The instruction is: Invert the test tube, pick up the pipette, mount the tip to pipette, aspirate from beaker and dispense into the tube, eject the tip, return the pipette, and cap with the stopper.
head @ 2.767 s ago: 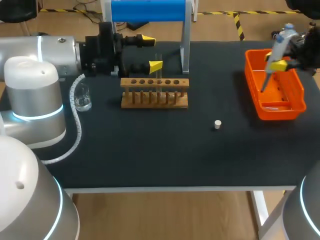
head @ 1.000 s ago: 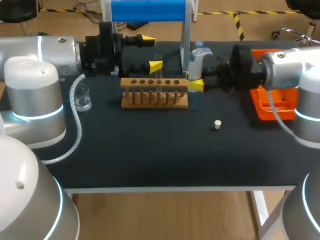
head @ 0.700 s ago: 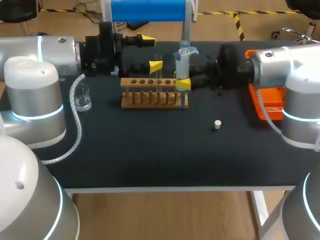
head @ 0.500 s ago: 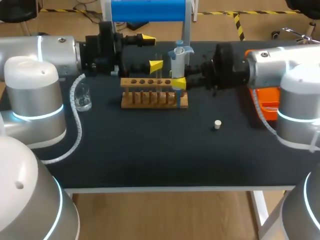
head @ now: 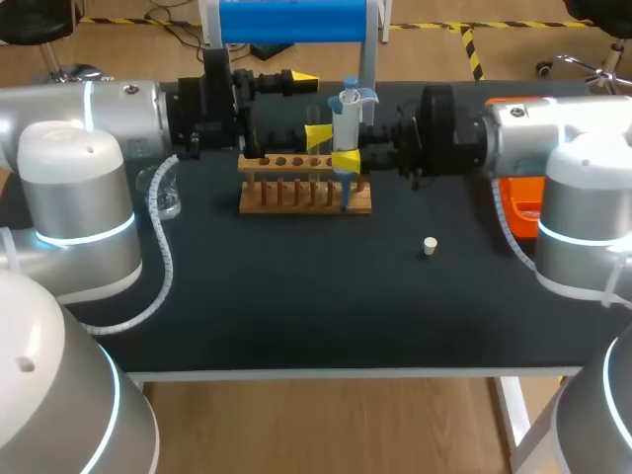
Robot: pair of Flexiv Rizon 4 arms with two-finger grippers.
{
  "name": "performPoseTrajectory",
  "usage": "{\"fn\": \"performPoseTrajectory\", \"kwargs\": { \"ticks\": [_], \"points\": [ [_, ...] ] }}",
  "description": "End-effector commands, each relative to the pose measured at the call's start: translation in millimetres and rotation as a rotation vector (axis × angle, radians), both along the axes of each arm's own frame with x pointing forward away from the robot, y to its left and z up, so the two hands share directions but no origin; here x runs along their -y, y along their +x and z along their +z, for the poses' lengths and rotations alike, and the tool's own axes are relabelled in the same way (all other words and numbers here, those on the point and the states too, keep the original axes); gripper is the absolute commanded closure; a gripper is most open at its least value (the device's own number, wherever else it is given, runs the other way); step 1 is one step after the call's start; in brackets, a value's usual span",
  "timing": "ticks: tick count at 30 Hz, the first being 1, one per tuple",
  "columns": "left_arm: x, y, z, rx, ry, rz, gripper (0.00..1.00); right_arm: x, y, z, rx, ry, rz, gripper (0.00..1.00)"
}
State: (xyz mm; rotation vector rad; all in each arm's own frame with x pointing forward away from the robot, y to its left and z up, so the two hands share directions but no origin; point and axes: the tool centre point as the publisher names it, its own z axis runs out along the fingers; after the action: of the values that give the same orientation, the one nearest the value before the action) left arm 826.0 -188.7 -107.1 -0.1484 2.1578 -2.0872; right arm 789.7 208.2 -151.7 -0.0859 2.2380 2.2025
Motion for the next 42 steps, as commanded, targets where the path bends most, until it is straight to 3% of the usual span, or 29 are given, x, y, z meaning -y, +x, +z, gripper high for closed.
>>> {"fn": "performPoseTrajectory", "kwargs": {
  "ticks": [1,30,42],
  "points": [
    [1.0,1.1,-0.6,0.001,-0.001,-0.001,0.0,-4.7,3.9,-0.2,0.004,0.005,-0.008,1.0],
    [1.0,1.1,-0.6,0.001,-0.001,-0.001,0.0,-27.9,39.9,-2.2,0.022,0.005,-0.035,1.0],
    [1.0,1.1,-0.6,0.001,-0.001,-0.001,0.0,-34.1,44.7,-2.2,0.022,0.01,-0.056,1.0]
  ]
}}
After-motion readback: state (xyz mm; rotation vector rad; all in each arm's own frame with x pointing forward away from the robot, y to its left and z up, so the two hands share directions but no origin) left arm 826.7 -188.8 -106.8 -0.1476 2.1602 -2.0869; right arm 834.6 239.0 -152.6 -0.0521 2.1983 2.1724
